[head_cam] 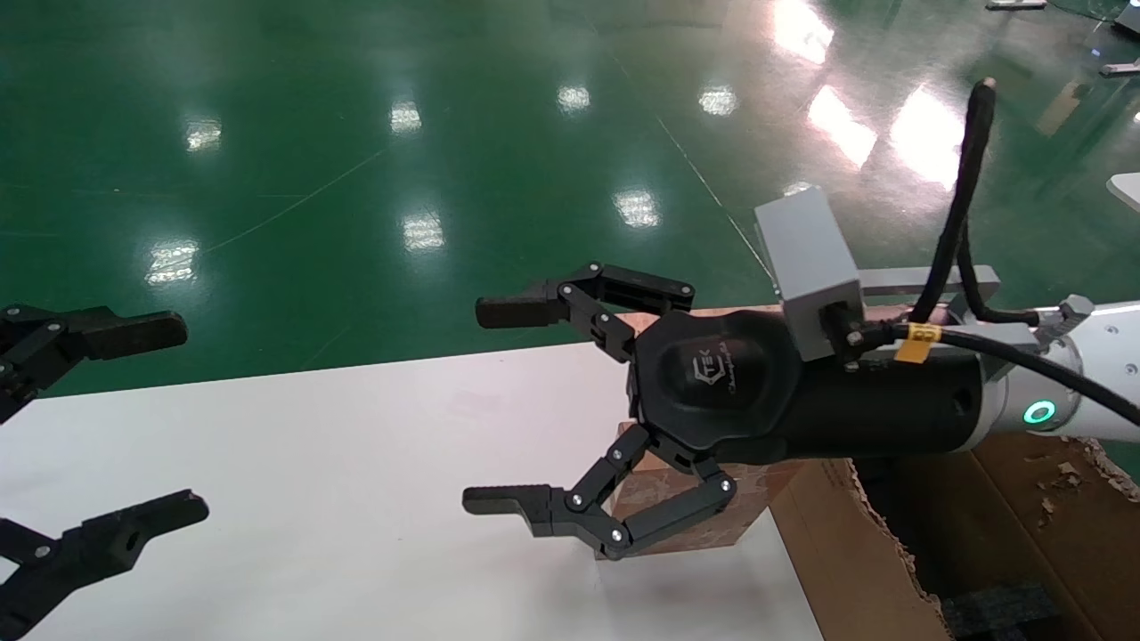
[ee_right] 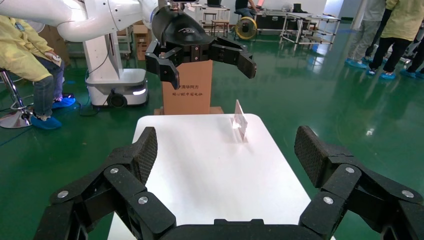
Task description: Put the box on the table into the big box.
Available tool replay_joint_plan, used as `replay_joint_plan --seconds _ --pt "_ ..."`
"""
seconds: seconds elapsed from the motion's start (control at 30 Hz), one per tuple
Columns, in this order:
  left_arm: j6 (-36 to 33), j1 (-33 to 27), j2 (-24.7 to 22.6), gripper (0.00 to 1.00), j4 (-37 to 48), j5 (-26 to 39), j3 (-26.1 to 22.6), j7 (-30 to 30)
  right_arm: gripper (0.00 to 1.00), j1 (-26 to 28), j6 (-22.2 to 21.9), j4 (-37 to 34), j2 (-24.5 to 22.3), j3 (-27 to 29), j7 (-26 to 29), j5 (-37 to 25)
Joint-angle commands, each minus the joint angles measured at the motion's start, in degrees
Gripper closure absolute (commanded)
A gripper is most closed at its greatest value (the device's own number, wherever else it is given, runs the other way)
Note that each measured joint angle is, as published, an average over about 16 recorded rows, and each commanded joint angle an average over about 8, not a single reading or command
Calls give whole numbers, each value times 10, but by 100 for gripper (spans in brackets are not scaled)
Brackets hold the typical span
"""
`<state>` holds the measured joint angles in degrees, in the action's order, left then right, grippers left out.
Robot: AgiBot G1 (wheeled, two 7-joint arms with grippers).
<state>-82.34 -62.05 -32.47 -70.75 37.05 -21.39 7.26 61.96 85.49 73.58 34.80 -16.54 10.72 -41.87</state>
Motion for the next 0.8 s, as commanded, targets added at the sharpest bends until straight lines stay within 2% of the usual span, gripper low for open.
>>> replay_joint_plan --seconds 0.03,0.57,0.6,0.63,0.8 --pt "0 0 0 0 0 0 0 0 0 0 0 0 0 0 0 0" --pt "0 0 0 1 0 0 0 0 0 0 2 1 0 0 0 -1" --pt "0 0 0 6 0 0 0 0 0 1 3 1 0 -1 -1 -2" --pt "0 0 0 16 0 0 0 0 0 2 5 2 0 -2 -1 -4" --pt "0 0 0 78 0 0 0 0 0 15 22 -4 -3 -11 -4 -18"
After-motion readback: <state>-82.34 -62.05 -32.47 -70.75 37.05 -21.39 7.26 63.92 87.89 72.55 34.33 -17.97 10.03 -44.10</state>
